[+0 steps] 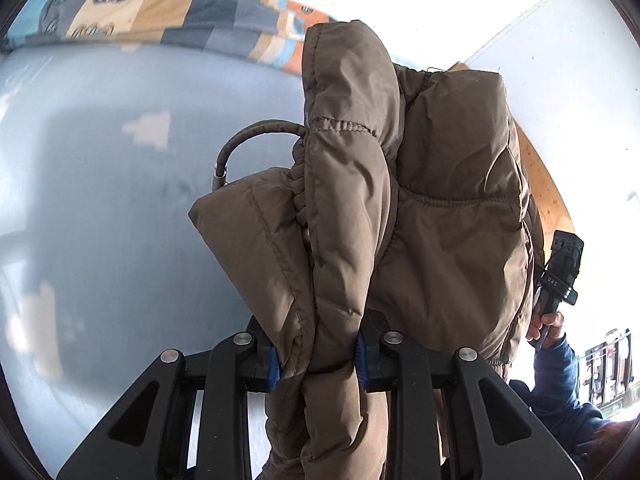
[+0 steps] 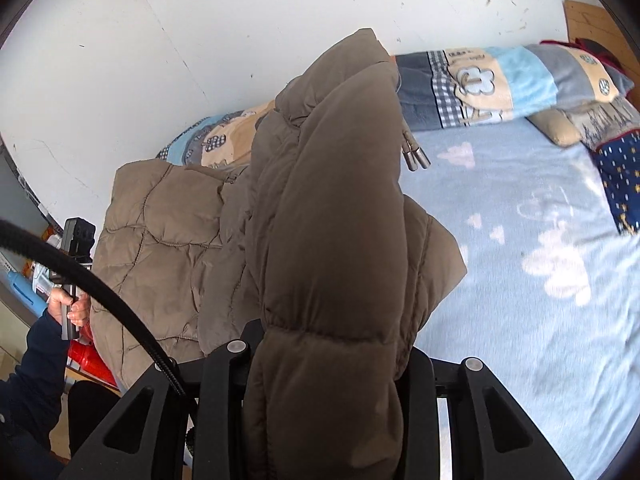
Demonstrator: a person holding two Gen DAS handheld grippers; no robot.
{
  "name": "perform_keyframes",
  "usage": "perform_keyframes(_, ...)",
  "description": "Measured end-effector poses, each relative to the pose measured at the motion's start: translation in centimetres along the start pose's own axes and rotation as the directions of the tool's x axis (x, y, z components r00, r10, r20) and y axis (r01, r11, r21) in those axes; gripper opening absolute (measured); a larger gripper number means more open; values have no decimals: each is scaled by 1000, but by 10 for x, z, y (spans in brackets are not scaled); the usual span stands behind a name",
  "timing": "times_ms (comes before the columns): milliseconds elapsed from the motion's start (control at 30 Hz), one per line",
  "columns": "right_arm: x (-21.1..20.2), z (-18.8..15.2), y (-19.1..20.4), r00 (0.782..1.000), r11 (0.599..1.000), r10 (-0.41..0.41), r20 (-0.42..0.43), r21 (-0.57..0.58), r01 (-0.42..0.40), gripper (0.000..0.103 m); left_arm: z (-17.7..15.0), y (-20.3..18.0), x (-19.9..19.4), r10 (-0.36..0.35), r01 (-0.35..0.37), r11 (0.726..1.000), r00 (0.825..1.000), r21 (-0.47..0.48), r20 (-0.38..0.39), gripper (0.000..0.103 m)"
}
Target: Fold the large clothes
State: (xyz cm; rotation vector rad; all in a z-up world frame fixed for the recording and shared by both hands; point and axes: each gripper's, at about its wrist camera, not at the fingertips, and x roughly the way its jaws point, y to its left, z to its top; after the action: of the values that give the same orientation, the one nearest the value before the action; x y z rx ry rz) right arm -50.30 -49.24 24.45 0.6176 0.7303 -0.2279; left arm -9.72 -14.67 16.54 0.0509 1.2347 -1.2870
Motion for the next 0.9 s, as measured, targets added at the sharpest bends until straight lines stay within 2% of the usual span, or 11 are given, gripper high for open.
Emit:
perform_keyframes(167,37,-36,-24,995,996,-32,-94,77,39,36,-36,29,44,59,-67,991,996,-114,-68,27)
perform_keyframes(233,53,-48,-35,986,990,-92,-142,89,105,38,-48,49,61,68,-80,979,995,-188,-73,29)
perform_keyframes(300,64,-49,-51,982,982,-89,-164,149,114,43,-52,68,72,61,-86,955,994,-286,-96,37)
perform_keyframes(333,66,-54,-55,980,978,-92,-178,166,123,50,-52,71,74,73,-99,949,993,-301,-95,46)
perform_keyframes(367,72,-57,-60,973,972,-119,-196,178,154,60,-52,74,74,95,-119,943,991,-312,-91,53)
perform_keyframes(433,79,-57,-71,965,952,-132,-225,244,187,69,-55,75,68,131,-147,927,989,-344,-69,57)
perform_keyframes(567,61,-57,-79,974,919,-101,-203,355,170,73,-70,69,42,195,-168,894,980,-416,24,57)
perform_keyframes(633,40,-61,-74,968,907,-169,-184,357,226,77,-82,59,17,291,-213,872,950,-440,116,58)
perform_keyframes(700,21,-63,-70,959,890,-237,-155,361,278,78,-92,45,-6,397,-274,849,894,-451,206,58)
perform_keyframes(800,-9,-66,-47,931,871,-362,-36,344,352,78,-101,15,-24,547,-385,809,769,-444,330,58)
perform_keyframes(900,-19,-58,-16,917,893,-393,70,267,363,78,-105,-41,-23,577,-470,817,687,-334,443,60)
